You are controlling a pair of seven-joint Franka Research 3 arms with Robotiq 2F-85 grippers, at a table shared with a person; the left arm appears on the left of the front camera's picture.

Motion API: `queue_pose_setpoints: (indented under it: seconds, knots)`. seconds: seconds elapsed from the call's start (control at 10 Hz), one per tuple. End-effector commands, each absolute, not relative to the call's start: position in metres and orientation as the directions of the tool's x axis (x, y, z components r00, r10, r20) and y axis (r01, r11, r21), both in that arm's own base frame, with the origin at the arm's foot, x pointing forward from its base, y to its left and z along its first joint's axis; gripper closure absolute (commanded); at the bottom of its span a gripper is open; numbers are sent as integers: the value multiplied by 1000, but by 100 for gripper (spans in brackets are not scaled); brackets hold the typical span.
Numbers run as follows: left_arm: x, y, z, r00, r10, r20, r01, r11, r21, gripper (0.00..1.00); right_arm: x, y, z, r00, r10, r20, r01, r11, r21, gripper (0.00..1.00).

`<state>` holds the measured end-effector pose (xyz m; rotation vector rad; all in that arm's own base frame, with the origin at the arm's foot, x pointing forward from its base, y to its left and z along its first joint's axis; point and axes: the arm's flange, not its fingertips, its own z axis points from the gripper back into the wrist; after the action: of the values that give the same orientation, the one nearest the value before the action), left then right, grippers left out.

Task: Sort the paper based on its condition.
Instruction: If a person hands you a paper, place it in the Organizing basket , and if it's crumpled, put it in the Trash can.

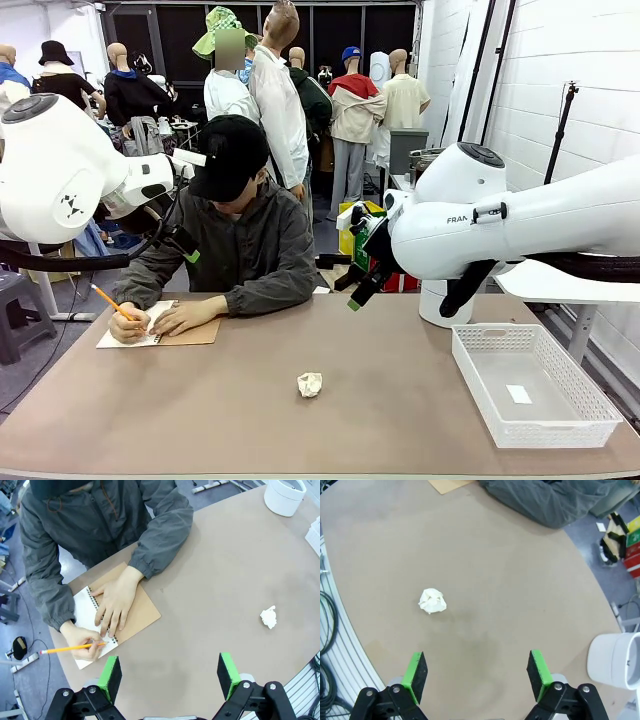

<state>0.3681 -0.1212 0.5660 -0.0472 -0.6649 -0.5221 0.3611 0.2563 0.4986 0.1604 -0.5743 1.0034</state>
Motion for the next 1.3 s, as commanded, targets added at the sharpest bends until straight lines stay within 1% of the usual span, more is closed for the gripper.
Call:
queue_pose_setpoints:
  seconds: [0.0,0.2,0.5,0.8,1.2]
  knots:
    - [368,-120,567,668,-446,596,476,871,119,0,370,265,493,395,767,506,-843,522,-132,0]
    - [368,-120,567,668,-446,596,476,871,119,0,380,291,458,378,811,446,-877,468,-108,0]
    - [368,-120,567,668,-446,596,476,871,119,0,382,320,416,341,864,371,-920,388,-58,0]
    - [368,-120,567,668,-446,596,476,871,119,0,383,343,390,287,895,341,-948,316,-32,0]
    - [368,-120,567,668,-446,596,476,871,119,0,389,363,361,185,945,271,-981,196,-14,0]
